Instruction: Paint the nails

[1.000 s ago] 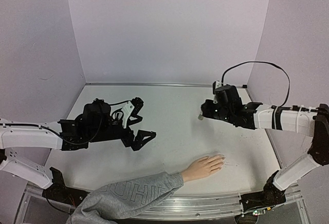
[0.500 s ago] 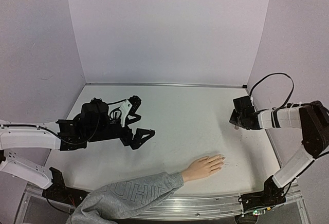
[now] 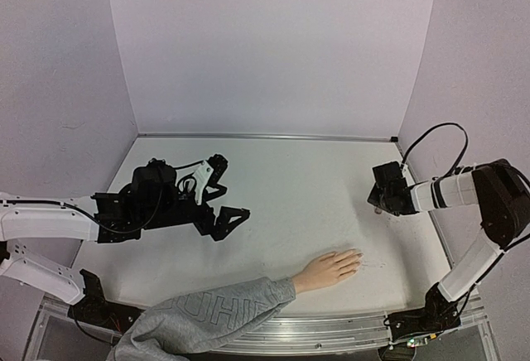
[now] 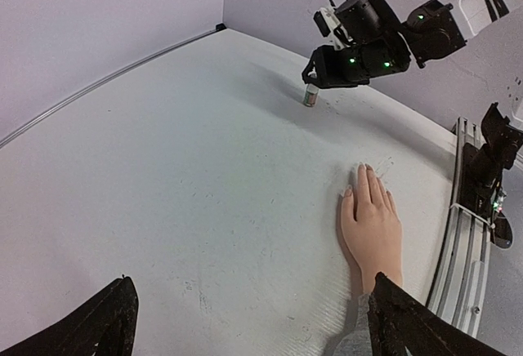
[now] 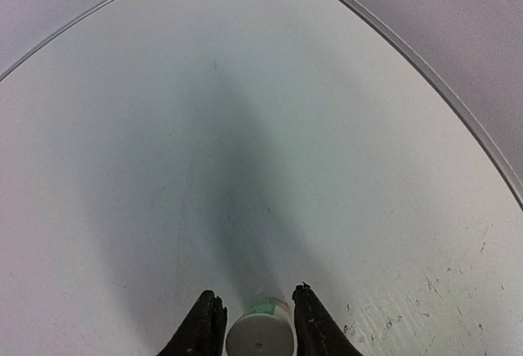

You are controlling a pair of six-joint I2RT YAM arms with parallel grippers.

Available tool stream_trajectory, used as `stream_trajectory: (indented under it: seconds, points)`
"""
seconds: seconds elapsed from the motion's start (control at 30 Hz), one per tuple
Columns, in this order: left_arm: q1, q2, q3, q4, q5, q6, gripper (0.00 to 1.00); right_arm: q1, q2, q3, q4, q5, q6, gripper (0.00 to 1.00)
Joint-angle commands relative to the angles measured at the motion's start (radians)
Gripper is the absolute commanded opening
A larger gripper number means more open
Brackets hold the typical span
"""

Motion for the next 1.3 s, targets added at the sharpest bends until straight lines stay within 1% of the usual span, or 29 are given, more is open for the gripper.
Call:
stream_trajectory:
  seconds: [0.0, 0.13, 0.17, 0.2, 0.27, 0.3, 0.37, 0.43, 0.47, 0.53, 0.6, 0.7, 0.8, 0.97, 1.1, 1.27]
  points:
    - [0.013, -0.01, 0.012, -0.004, -0.076, -0.038, 0.99, -0.001, -0.069, -0.03, -0.01, 0.003, -0.014, 0.43]
    - [0.084, -0.046, -0.014, -0.005, -0.085, -0.118, 0.99, -0.006, -0.161, -0.053, -0.009, -0.017, -0.064, 0.72]
    - [0.109, -0.054, -0.021, -0.006, -0.084, -0.136, 0.99, -0.008, -0.189, -0.059, -0.009, -0.022, -0.08, 0.77]
    - [0.131, -0.073, -0.03, -0.006, -0.086, -0.146, 0.99, -0.01, -0.227, -0.066, -0.009, -0.028, -0.095, 0.84]
    - [0.17, -0.106, -0.045, -0.01, -0.118, -0.153, 0.99, -0.016, -0.312, -0.084, -0.011, -0.057, -0.131, 0.95]
    - [0.191, -0.126, -0.055, -0.011, -0.143, -0.152, 0.99, -0.022, -0.361, -0.094, -0.011, -0.088, -0.155, 0.98]
    - [0.255, -0.171, -0.079, -0.021, -0.185, -0.157, 0.99, -0.039, -0.449, -0.104, -0.007, -0.162, -0.219, 0.98]
    - [0.373, -0.21, -0.096, -0.034, -0.174, -0.174, 0.99, -0.077, -0.522, -0.107, -0.006, -0.252, -0.28, 0.98]
    - [0.457, -0.226, -0.106, -0.034, -0.168, -0.184, 1.0, -0.105, -0.556, -0.11, -0.004, -0.306, -0.311, 0.98]
    - [0.548, -0.264, -0.114, -0.036, -0.178, -0.179, 0.99, -0.161, -0.608, -0.11, -0.004, -0.389, -0.362, 0.98]
    - [0.625, -0.317, -0.113, -0.038, -0.233, -0.147, 0.99, -0.217, -0.648, -0.093, -0.012, -0.463, -0.388, 0.98]
    - [0.65, -0.375, -0.081, -0.04, -0.347, -0.039, 1.0, -0.296, -0.711, -0.055, -0.043, -0.559, -0.397, 0.98]
    - [0.651, -0.397, -0.038, -0.043, -0.39, 0.035, 0.99, -0.301, -0.778, -0.012, -0.084, -0.539, -0.439, 0.98]
    - [0.652, -0.388, 0.007, -0.055, -0.391, 0.081, 0.99, -0.3, -0.852, -0.019, -0.1, -0.457, -0.463, 0.98]
    - [0.652, -0.393, 0.022, -0.069, -0.367, 0.116, 0.99, -0.3, -0.879, -0.031, -0.091, -0.451, -0.462, 0.98]
    - [0.652, -0.405, 0.018, -0.084, -0.37, 0.109, 1.0, -0.3, -0.848, 0.0, -0.094, -0.437, -0.454, 0.98]
